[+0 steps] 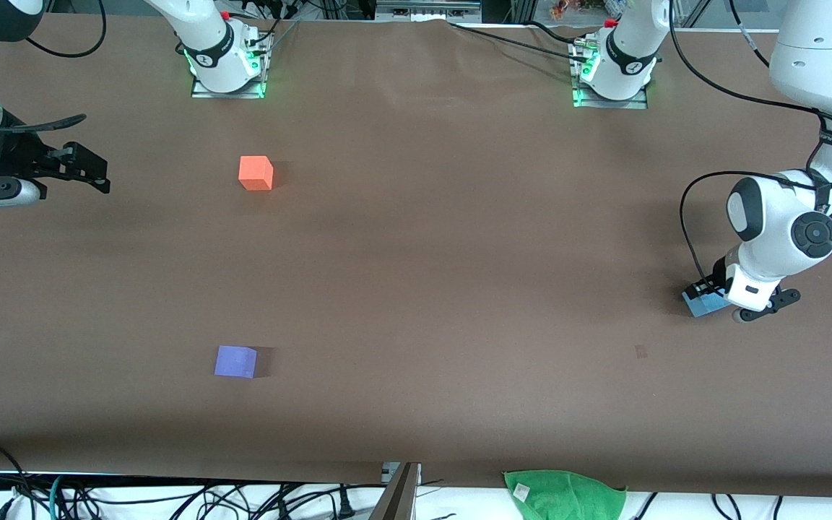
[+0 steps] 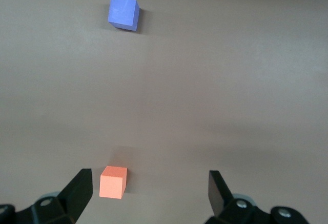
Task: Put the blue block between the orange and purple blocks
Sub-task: 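Carry the blue cube with the left gripper to the table middle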
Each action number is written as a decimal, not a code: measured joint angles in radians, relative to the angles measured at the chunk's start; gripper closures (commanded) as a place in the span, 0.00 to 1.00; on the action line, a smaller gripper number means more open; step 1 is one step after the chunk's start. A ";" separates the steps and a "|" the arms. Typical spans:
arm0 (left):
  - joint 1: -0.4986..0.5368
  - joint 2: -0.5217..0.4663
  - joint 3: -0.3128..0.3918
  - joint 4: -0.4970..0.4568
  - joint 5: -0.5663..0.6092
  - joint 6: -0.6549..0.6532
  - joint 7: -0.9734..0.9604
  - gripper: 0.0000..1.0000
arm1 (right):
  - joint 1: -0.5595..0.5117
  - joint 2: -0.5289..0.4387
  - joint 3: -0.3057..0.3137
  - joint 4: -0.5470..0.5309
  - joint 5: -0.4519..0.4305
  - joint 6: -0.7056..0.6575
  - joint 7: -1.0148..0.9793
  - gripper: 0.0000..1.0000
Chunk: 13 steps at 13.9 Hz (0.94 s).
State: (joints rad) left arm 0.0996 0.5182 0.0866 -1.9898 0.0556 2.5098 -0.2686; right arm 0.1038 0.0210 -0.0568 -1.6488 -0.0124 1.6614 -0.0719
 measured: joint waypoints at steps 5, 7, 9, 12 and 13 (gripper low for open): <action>-0.040 -0.013 -0.034 0.063 0.000 -0.001 0.114 0.37 | 0.000 0.000 0.000 0.000 0.000 0.000 0.000 0.00; -0.060 -0.019 -0.083 0.074 0.000 -0.003 0.120 0.37 | 0.000 0.000 0.000 0.000 0.000 0.000 0.000 0.00; -0.072 -0.025 -0.159 0.088 0.000 -0.019 0.120 0.41 | 0.000 0.000 0.000 0.000 0.000 0.000 0.000 0.00; -0.082 -0.026 -0.291 0.111 0.000 -0.051 0.102 0.44 | -0.001 0.000 -0.001 0.000 0.000 0.000 0.000 0.00; -0.093 -0.026 -0.330 0.115 0.000 -0.054 0.052 0.44 | -0.001 0.000 -0.001 0.000 0.000 0.000 0.000 0.00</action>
State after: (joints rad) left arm 0.0064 0.4925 -0.2434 -1.8747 0.0552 2.4561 -0.2165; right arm 0.1033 0.0212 -0.0575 -1.6488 -0.0124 1.6615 -0.0719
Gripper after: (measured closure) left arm 0.423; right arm 0.000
